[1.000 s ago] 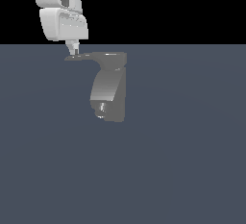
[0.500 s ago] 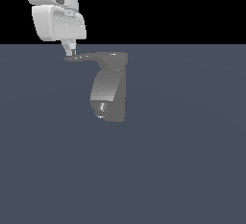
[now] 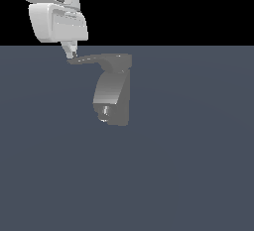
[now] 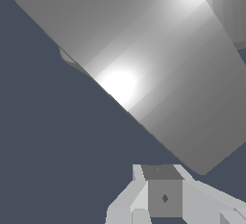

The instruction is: Turn on the faucet by rotating a designated handle.

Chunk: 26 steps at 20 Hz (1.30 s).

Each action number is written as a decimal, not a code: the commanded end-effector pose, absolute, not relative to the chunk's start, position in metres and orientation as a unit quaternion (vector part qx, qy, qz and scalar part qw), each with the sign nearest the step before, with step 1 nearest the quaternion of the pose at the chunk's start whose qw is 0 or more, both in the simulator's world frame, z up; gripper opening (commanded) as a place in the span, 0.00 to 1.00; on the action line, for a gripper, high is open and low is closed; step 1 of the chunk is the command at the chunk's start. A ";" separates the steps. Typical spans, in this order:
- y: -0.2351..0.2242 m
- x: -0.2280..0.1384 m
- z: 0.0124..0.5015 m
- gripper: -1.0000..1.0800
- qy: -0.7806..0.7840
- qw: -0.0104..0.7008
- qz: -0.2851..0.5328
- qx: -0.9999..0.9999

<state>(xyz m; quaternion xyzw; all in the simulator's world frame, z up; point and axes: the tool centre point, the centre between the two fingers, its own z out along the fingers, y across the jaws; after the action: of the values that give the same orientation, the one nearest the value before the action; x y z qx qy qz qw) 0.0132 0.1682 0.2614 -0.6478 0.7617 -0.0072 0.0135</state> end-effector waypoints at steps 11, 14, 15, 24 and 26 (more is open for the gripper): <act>0.145 -0.021 0.255 0.00 0.766 0.006 -0.004 -0.643; 0.140 -0.029 0.254 0.00 0.766 0.005 -0.004 -0.643; 0.139 -0.032 0.254 0.00 0.766 0.005 -0.003 -0.643; 0.126 -0.057 0.251 0.00 0.767 0.002 -0.002 -0.641; 0.123 -0.062 0.250 0.00 0.768 0.002 -0.001 -0.641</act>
<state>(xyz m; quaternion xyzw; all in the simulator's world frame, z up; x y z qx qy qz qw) -0.0520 0.1292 0.2612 -0.6429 0.7658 -0.0085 0.0132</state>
